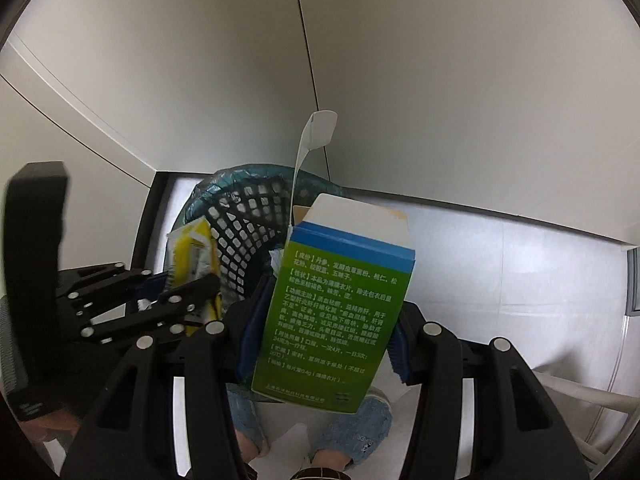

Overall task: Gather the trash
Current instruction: 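Open the left tool to drop the wrapper while the right tool drops the green box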

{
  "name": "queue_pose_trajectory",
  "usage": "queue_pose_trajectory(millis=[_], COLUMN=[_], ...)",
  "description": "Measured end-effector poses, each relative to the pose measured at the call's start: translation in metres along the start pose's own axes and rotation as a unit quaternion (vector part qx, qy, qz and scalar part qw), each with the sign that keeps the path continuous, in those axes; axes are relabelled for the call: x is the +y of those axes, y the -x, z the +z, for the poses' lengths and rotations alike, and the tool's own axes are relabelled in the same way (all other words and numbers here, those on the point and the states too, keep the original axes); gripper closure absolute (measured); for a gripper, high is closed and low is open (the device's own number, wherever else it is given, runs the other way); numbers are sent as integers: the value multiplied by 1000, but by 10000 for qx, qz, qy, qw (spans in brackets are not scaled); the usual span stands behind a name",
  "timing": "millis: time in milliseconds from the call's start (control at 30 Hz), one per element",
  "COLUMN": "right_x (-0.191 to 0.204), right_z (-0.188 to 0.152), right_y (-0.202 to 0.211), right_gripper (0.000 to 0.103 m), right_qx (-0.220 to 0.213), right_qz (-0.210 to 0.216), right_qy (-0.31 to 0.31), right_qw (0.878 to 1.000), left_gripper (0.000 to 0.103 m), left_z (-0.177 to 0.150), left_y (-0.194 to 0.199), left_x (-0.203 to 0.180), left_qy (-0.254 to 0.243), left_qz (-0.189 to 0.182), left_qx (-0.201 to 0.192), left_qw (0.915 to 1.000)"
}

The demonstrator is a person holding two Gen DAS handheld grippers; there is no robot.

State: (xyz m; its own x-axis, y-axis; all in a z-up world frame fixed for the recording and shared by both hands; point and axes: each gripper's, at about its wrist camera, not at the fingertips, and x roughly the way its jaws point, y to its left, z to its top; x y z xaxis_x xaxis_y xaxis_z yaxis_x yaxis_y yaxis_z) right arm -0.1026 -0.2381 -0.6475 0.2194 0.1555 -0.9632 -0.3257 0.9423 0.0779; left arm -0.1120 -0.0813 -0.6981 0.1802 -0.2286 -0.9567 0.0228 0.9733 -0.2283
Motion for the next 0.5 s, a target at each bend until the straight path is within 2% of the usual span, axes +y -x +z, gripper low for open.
queue_pose_trajectory(millis=[133,200,333,433,500], right_x=[-2,2,2,-3,-3], right_z=[-1,-4,-8,-11,-12], right_y=[-1,-2,-4,-1,-2], right_gripper=[55,54,54,54,54], right_qx=[58,91,133,153,154], right_qz=[-20,-39,-101,-93,-98], right_qy=[9,33,90,81,103], right_qw=[10000,9999,9998,9998,9998], left_gripper=[82,75,68,61,50], left_z=[1,2,4,4,3], left_y=[-9,-14,-6,2,6], left_x=[0,-1,-1,1,3], left_qy=[-12,-1,19,41,63], left_qz=[-36,-43,-23,-9,-3], left_qx=[67,68,30,-16,-51], left_qw=[10000,10000,10000,10000,10000])
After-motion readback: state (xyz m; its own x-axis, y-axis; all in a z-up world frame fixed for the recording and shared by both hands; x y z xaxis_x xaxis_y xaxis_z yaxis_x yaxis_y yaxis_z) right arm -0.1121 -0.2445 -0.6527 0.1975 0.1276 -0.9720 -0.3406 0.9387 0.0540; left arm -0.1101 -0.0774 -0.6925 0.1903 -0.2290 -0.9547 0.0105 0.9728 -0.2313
